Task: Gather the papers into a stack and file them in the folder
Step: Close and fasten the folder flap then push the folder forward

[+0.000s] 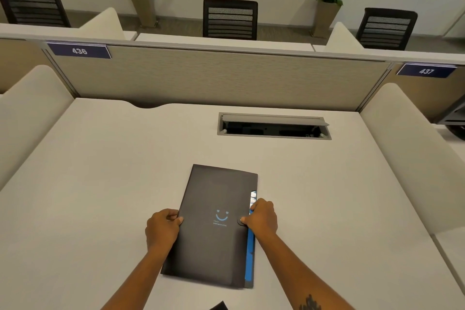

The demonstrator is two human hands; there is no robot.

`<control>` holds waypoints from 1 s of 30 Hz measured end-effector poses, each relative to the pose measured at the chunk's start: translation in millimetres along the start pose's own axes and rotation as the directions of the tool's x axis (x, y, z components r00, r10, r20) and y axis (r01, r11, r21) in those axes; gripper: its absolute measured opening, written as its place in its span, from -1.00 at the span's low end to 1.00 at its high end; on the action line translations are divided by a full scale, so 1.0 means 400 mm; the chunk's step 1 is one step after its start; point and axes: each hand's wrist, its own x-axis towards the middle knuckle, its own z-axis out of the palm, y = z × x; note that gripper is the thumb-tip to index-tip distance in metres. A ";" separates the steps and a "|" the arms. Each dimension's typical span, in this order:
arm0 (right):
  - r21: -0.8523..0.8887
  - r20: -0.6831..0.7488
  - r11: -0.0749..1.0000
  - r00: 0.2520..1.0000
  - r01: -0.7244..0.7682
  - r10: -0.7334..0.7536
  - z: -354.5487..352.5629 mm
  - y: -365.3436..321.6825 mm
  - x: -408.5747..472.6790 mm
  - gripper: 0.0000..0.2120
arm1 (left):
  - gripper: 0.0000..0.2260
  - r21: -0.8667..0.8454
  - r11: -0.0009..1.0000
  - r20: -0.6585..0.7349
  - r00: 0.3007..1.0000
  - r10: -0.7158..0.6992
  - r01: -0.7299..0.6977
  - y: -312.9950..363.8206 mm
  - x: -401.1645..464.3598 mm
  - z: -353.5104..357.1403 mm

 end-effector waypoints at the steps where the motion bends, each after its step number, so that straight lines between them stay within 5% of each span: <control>1: -0.007 0.002 1.000 1.000 -0.006 0.006 -0.002 -0.003 -0.001 -0.50 | -0.75 0.003 1.000 0.003 1.000 0.001 -0.001 0.000 0.001 -0.001; 12: 0.193 -0.077 0.981 0.997 -0.012 0.027 0.004 0.042 -0.033 -0.52 | -0.76 -0.033 0.999 0.040 0.999 0.015 -0.014 -0.004 0.008 -0.015; 22: 0.326 -0.009 0.932 0.985 -0.161 0.174 0.039 0.107 -0.088 -0.94 | -0.79 -0.084 0.995 0.161 0.986 -0.039 0.053 -0.041 0.035 -0.028; 30: 0.378 -0.029 0.919 0.990 -0.115 0.136 0.079 0.035 -0.093 -0.82 | -0.76 -0.175 0.975 0.216 0.971 -0.099 0.139 -0.087 0.110 -0.078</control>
